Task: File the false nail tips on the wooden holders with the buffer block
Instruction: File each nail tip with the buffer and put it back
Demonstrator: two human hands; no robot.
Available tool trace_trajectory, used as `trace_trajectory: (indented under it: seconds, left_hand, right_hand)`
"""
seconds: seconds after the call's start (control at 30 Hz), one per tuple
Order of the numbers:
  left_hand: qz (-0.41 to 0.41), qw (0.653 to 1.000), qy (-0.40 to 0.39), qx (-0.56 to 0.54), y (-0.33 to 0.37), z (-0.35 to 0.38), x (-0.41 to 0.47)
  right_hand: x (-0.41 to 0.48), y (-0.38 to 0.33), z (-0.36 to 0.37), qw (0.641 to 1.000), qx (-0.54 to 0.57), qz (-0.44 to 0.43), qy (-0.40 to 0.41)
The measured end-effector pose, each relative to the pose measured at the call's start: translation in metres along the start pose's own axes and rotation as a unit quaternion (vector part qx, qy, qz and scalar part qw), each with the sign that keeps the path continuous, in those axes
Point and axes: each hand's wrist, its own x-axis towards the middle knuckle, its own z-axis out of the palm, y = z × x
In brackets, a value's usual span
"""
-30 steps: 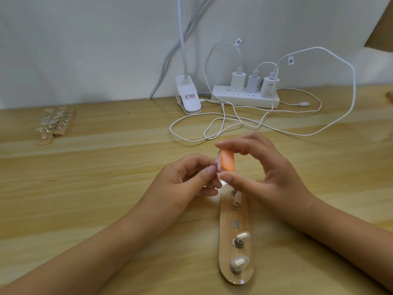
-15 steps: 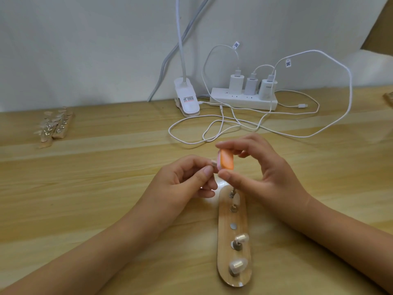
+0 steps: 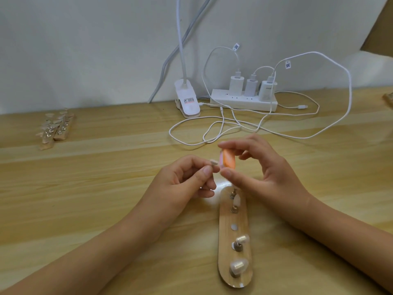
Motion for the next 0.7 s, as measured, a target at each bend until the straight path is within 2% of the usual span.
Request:
trace_trajectory:
  seconds: [0.07, 0.13, 0.27, 0.43, 0.6, 0.7]
  left_hand:
    - [0.001, 1.000, -0.002, 0.003, 0.001, 0.000, 0.000]
    - [-0.004, 1.000, 0.000, 0.007, 0.002, 0.000, -0.001]
    - [-0.030, 0.999, 0.014, 0.012, 0.002, -0.001, 0.000]
    - [-0.033, 0.999, 0.015, 0.031, 0.005, -0.001, -0.001]
    - [-0.031, 0.998, 0.007, 0.053, 0.007, -0.001, -0.002]
    - [-0.031, 0.998, 0.006, 0.057, 0.008, -0.001, -0.002]
  right_hand:
    - [0.003, 0.003, -0.003, 0.999, 0.009, 0.042, 0.026]
    - [0.003, 0.003, -0.004, 0.998, 0.023, 0.049, 0.037]
    - [-0.002, -0.001, -0.003, 0.999, -0.013, -0.040, 0.013]
    - [-0.008, -0.003, -0.001, 0.985, -0.094, -0.132, -0.062]
    - [-0.005, -0.001, -0.005, 0.990, -0.095, -0.103, -0.032]
    - [-0.006, -0.002, -0.003, 0.984, -0.115, -0.124, -0.051]
